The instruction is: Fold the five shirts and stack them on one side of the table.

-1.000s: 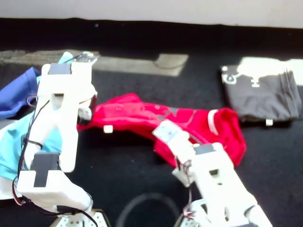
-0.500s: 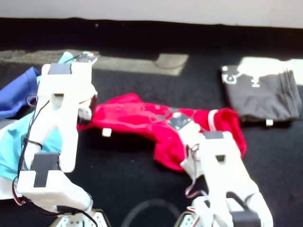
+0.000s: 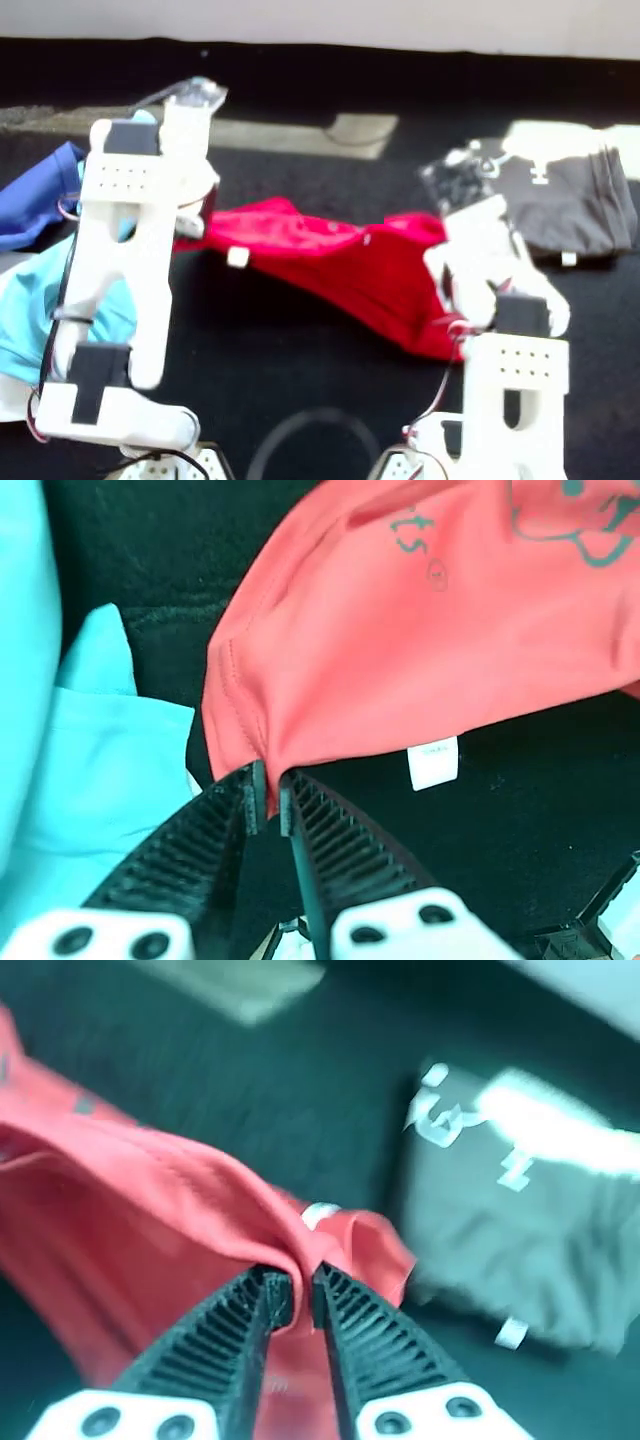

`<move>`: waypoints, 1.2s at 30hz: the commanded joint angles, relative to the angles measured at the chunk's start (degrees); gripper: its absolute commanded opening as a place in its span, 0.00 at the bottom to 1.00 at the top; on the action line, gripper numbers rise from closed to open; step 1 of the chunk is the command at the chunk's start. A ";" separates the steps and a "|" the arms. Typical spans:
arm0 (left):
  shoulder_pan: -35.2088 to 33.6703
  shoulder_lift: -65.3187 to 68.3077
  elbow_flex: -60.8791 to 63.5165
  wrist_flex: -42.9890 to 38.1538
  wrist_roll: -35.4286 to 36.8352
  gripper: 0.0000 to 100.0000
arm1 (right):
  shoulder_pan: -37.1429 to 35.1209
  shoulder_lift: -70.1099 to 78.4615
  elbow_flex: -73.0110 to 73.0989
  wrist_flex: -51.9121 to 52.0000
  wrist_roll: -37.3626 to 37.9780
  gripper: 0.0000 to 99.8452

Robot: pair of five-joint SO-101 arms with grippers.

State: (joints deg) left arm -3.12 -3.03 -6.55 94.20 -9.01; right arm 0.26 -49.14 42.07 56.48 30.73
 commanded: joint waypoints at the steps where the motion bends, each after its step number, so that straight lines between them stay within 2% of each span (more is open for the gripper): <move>1: 0.48 -5.05 -8.22 1.41 0.09 0.01 | 1.98 5.05 -11.30 -3.30 -0.79 0.01; 8: 0.48 -6.29 -19.21 1.23 0.62 0.01 | 6.11 19.56 -36.44 -3.56 -0.79 0.01; 16: 0.31 -6.81 -31.43 1.41 2.90 0.01 | 7.08 25.36 -57.36 -0.04 -0.79 0.01; 27: 0.22 -6.81 -53.76 6.33 2.55 0.01 | 7.34 25.01 -76.62 0.04 -0.62 0.01; 33: 0.13 -10.24 -56.13 6.33 2.20 0.01 | 7.34 24.92 -80.22 1.71 -0.53 0.01; 36: 0.13 -13.05 -56.04 6.33 -0.97 0.01 | 7.08 24.92 -83.30 6.55 -0.79 0.01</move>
State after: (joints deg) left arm -2.86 -13.05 -61.23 100.44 -7.96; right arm 6.68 -23.82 -37.14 60.00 30.55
